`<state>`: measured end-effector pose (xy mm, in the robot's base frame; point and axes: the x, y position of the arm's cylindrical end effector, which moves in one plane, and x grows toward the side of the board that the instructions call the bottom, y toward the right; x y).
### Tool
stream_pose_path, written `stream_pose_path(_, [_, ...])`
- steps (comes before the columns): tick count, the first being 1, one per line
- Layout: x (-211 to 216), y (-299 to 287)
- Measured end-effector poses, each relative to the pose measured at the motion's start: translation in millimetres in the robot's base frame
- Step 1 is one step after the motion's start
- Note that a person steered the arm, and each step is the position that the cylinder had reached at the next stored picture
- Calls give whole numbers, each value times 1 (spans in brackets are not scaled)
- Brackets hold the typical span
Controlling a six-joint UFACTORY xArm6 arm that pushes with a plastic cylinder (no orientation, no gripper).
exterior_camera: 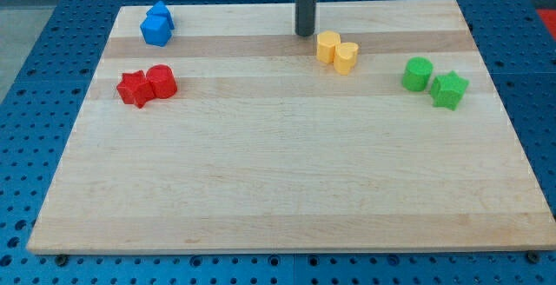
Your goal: Move the blue triangle down a bit
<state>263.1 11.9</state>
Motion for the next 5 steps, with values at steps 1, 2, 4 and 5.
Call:
stream_pose_path(1, [3, -34])
stream_pose_path(2, [16, -60])
stream_pose_path(4, [29, -112])
stream_pose_path(5, [38, -143])
